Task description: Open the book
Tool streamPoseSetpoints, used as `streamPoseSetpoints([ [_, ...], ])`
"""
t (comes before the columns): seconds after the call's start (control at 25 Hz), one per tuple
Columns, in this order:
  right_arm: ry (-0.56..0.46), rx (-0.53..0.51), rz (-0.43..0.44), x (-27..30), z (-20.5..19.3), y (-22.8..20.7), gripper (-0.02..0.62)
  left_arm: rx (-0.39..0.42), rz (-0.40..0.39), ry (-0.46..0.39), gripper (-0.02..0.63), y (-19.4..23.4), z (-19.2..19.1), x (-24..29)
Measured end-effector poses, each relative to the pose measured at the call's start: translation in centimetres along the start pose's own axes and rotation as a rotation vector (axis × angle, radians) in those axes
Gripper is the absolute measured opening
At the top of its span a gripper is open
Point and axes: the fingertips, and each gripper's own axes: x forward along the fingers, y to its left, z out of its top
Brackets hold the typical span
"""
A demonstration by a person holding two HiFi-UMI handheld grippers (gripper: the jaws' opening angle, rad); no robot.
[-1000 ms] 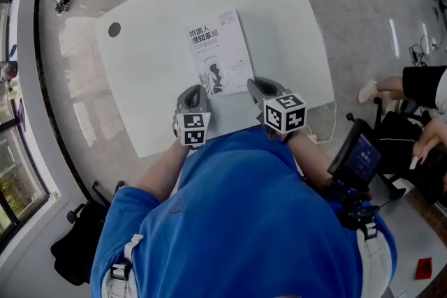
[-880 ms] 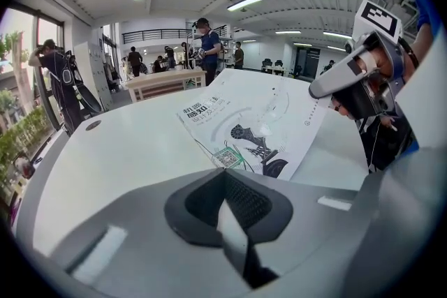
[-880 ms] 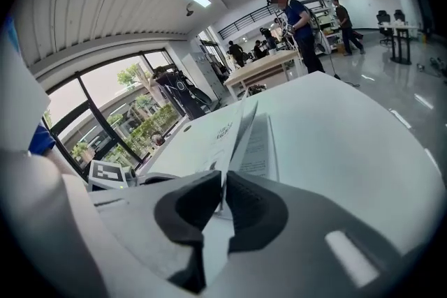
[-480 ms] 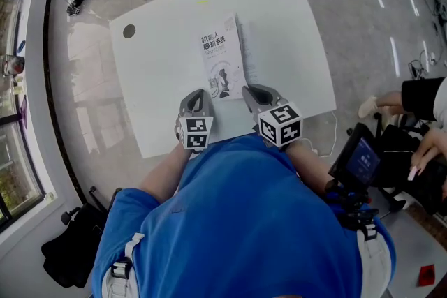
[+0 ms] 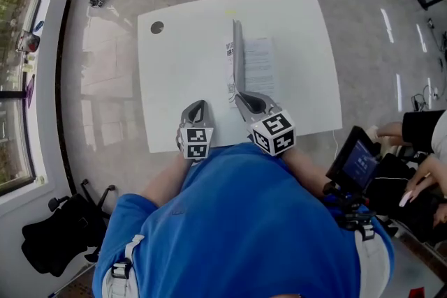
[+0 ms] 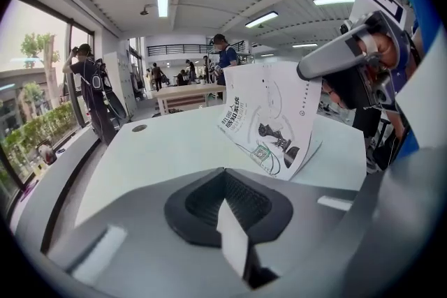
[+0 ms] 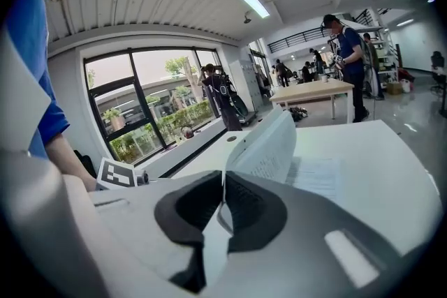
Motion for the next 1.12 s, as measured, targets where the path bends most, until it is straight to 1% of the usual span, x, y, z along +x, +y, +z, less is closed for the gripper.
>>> streamPoseSetpoints([
  [0.24, 0.011, -0.077, 0.073, 2.7, 0.3, 4.0, 0.020, -0.040, 0.066, -0.026, 0.007, 2.7, -1.5, -2.7],
  [0.4, 0.034, -0.119, 0.101, 4.9, 0.3, 6.1, 0.020, -0.071, 0.100, -0.022, 0.006, 4.6, -2.8, -4.3],
  [0.56, 0.068, -0.148, 0.113, 6.6, -0.1, 7.3, 0.020, -0.088, 0.136, -0.029, 0.006, 6.0, -3.4, -5.7],
  [0.84, 0.144, -0.230, 0.127, 9.9, -2.4, 9.1, 0.020, -0.105, 0.183, -0.022, 0.006, 7.6, -4.9, -8.1],
  [1.12, 0.222, -0.245, 0.127, 13.3, -5.1, 10.4, 0.020, -0.132, 0.227, -0.006, 0.007, 9.0, -6.9, -10.2],
])
